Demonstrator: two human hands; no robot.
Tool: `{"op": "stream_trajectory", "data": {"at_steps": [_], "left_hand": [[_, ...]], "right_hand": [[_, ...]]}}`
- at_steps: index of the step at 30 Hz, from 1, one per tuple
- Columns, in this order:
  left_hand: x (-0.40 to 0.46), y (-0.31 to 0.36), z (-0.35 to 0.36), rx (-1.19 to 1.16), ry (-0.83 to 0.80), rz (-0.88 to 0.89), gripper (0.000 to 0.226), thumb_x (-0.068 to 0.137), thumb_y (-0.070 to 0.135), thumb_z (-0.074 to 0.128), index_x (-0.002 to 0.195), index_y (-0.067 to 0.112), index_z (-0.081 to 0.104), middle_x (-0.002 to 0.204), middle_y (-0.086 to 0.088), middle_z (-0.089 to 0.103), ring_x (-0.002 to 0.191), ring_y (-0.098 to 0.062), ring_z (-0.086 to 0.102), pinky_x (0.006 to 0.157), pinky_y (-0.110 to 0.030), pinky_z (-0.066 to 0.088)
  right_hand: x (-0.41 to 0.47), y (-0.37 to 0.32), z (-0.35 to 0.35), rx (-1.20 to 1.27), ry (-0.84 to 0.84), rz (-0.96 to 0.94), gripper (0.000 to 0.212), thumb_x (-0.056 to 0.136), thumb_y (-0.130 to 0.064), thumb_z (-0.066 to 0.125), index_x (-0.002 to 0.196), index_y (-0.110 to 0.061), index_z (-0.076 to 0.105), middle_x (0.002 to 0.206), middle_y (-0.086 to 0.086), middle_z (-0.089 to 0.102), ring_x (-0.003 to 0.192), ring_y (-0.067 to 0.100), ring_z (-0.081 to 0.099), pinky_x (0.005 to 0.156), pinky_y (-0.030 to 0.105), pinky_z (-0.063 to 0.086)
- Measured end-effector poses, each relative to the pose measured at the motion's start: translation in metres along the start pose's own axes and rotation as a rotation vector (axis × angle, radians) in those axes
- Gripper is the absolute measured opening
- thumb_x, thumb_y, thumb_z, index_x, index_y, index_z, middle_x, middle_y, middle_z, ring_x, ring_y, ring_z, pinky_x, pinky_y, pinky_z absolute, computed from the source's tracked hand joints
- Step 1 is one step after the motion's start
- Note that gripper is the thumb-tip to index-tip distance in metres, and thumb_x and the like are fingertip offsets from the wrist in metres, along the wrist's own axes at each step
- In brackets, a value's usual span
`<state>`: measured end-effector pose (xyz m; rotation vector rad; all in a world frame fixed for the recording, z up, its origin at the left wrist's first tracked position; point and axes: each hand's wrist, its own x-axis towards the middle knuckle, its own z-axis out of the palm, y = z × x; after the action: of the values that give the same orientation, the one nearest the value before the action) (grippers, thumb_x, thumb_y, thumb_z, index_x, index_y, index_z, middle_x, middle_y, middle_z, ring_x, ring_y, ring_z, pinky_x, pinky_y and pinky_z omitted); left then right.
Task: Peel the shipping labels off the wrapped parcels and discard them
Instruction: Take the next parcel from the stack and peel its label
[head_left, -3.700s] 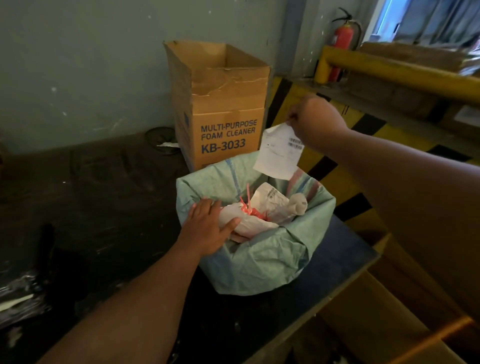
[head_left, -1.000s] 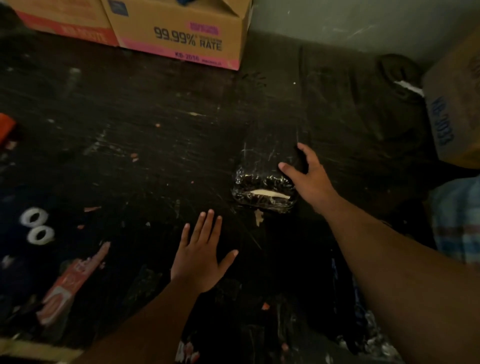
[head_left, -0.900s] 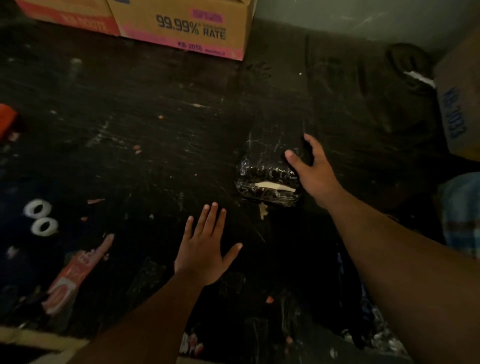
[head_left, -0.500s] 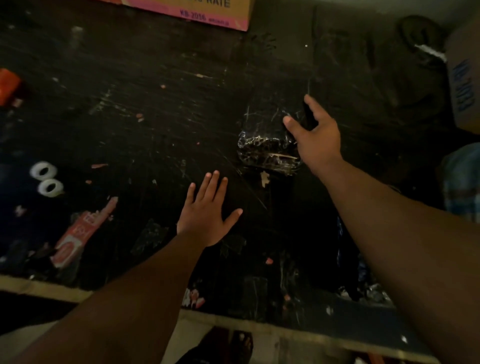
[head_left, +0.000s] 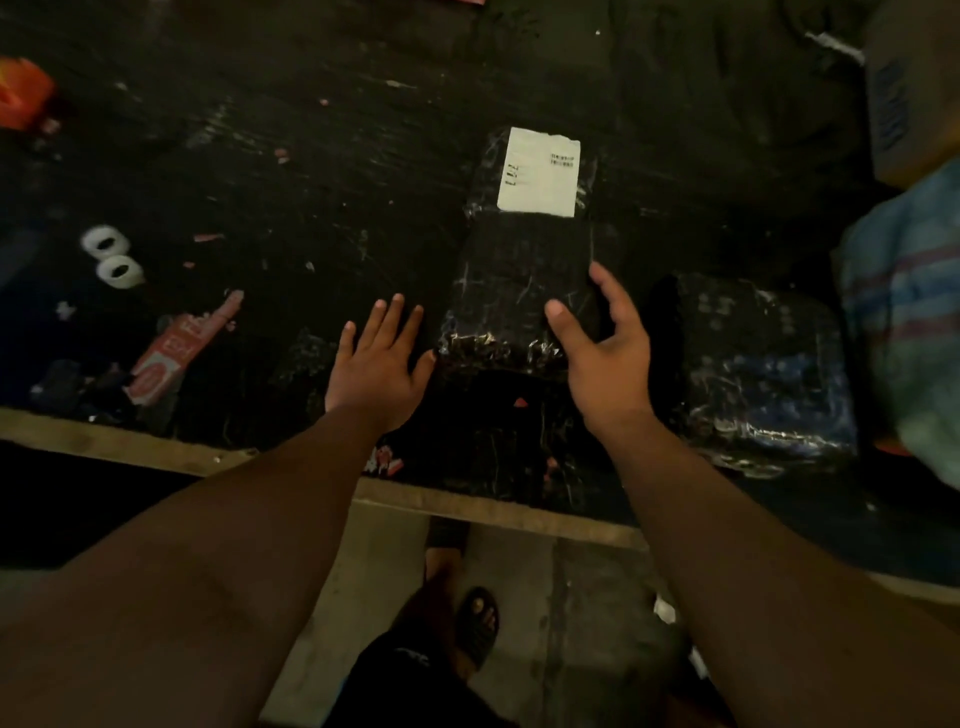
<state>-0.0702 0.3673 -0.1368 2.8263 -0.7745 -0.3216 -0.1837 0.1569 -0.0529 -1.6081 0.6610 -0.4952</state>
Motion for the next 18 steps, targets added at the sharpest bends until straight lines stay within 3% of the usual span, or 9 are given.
{"op": "stream_trajectory", "data": {"at_steps": [8,12,18], "left_hand": [[-0.004,-0.009,0.006,0.066,-0.024,0.036,0.066,0.104,0.054,0.017,0.162,0.027,0.001,0.17,-0.001,-0.009,0.155,-0.018,-0.011,0.124,-0.047,-0.004],[-0.002,-0.008,0.006,0.091,-0.022,0.04,0.067,0.104,0.055,0.014,0.162,0.027,-0.002,0.17,-0.001,-0.01,0.155,-0.018,-0.012,0.125,-0.048,-0.003],[-0.002,-0.002,0.002,0.115,-0.05,0.028,0.069,0.102,0.057,0.012,0.161,0.026,-0.007,0.169,-0.001,-0.015,0.154,-0.019,-0.015,0.125,-0.049,-0.004]], "right_hand": [[-0.043,0.048,-0.008,-0.154,-0.117,0.085,0.068,0.08,-0.052,0.072,0.14,-0.052,0.039,0.147,-0.004,0.043,0.134,0.011,0.046,0.105,0.043,0.047],[-0.041,0.049,-0.005,-0.301,-0.165,0.142,0.076,0.075,-0.076,0.059,0.14,-0.065,0.021,0.152,-0.003,0.035,0.138,0.019,0.041,0.107,0.049,0.043],[-0.034,0.035,-0.009,-0.512,-0.212,0.238,0.075,0.089,-0.063,0.053,0.149,-0.054,0.01,0.15,0.012,0.033,0.135,0.034,0.041,0.107,0.051,0.042]]}}
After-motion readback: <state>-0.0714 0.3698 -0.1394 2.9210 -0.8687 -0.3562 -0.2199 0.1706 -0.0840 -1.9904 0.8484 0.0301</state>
